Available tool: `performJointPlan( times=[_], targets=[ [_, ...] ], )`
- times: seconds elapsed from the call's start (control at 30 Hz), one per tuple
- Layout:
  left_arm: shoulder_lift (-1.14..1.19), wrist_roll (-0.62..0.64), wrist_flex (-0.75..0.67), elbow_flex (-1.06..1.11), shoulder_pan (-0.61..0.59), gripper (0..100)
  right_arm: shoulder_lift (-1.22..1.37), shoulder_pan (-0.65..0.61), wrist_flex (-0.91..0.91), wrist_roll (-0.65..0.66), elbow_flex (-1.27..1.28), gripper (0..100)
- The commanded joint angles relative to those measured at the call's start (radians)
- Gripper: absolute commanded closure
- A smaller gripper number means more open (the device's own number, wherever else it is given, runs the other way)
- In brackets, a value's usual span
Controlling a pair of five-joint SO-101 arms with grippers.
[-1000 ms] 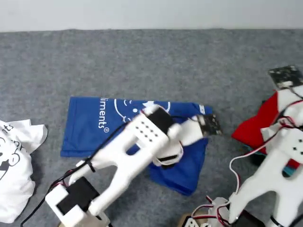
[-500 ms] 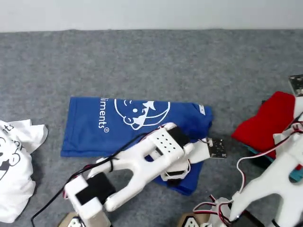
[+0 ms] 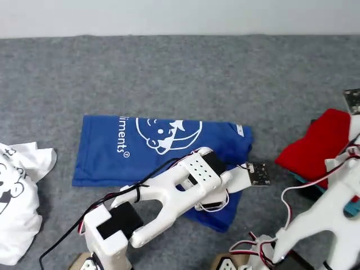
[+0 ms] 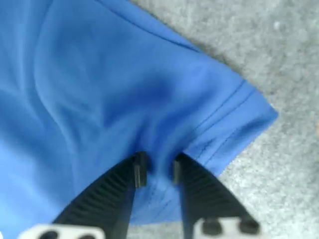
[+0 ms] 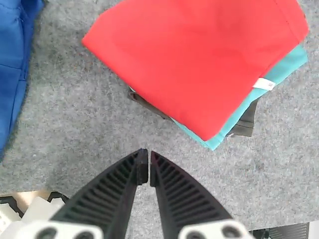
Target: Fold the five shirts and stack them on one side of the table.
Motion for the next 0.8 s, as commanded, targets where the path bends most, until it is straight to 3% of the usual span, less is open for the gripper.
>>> performJointPlan(
  times=[0.0, 0.3, 0.6, 0.77],
  targets=[
    [-0.017, 0.002, -0.017, -0.051, 0.003, 96, -0.042, 0.016, 0.038, -0.003, -0.049, 99.0],
    [-0.015, -0.028, 0.081, -0.229, -0.089, 98, -0.041, 0.013, 0.038, -0.005, -0.048, 99.0],
    [0.017, -0.028, -0.025, -0.305, -0.224, 98, -0.031, 0.012, 0.038, -0.009, -0.048, 99.0],
    [0.130, -0.018, -0.071, -0.340, -0.285, 87, -0.031, 0.010, 0.038, -0.009, -0.046, 99.0]
  ],
)
